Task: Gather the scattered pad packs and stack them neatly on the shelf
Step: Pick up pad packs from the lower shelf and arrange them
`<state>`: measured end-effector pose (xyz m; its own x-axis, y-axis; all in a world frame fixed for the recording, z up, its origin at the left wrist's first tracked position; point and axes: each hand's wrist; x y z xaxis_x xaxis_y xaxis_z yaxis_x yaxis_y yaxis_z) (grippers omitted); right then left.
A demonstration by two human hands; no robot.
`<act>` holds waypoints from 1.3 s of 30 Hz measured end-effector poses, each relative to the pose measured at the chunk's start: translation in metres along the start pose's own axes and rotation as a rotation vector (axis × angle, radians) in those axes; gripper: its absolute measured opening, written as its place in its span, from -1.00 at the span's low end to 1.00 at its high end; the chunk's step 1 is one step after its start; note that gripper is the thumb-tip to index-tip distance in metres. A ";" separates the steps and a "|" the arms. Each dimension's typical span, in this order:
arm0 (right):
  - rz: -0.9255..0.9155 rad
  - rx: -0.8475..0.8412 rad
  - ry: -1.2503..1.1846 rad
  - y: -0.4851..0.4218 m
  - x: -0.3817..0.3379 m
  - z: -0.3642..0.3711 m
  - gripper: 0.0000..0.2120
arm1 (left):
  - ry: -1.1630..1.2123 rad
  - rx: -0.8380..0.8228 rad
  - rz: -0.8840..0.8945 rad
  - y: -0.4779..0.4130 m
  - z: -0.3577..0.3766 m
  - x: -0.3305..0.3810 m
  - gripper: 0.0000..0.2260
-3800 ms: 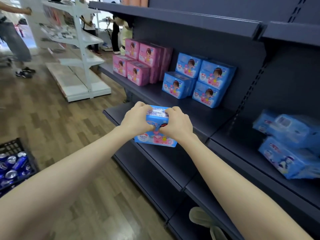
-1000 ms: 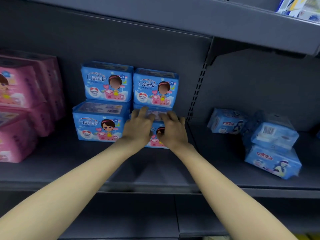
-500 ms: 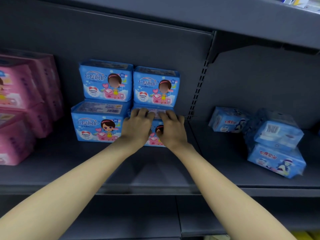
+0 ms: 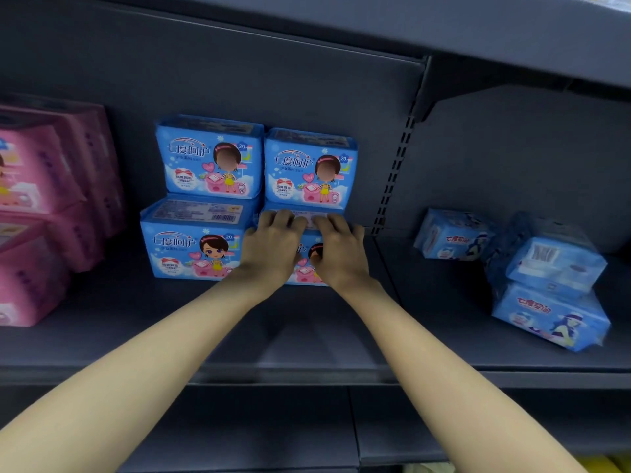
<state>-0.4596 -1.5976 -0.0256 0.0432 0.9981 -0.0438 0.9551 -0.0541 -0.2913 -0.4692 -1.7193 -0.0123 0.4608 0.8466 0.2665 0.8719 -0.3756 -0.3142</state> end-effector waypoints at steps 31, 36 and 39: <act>0.167 -0.142 0.099 0.049 0.022 -0.053 -0.47 | -0.139 -0.100 0.127 0.019 -0.025 0.042 -0.60; 0.261 -0.171 0.146 0.080 0.047 -0.055 -0.47 | -0.071 -0.159 0.216 0.026 -0.011 0.070 -0.59; 0.318 -0.172 0.166 0.101 0.064 -0.058 -0.48 | -0.044 -0.190 0.272 0.029 -0.002 0.089 -0.61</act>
<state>-0.3434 -1.5377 -0.0020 0.3783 0.9242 0.0528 0.9209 -0.3699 -0.1231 -0.4027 -1.6554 0.0040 0.6768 0.7196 0.1556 0.7353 -0.6501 -0.1914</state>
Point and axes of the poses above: each hand's wrist, its own y-axis away from the middle knuckle, its own z-axis out of the palm, x = y × z, and after that the axes turned 13 degrees about y, right-handed
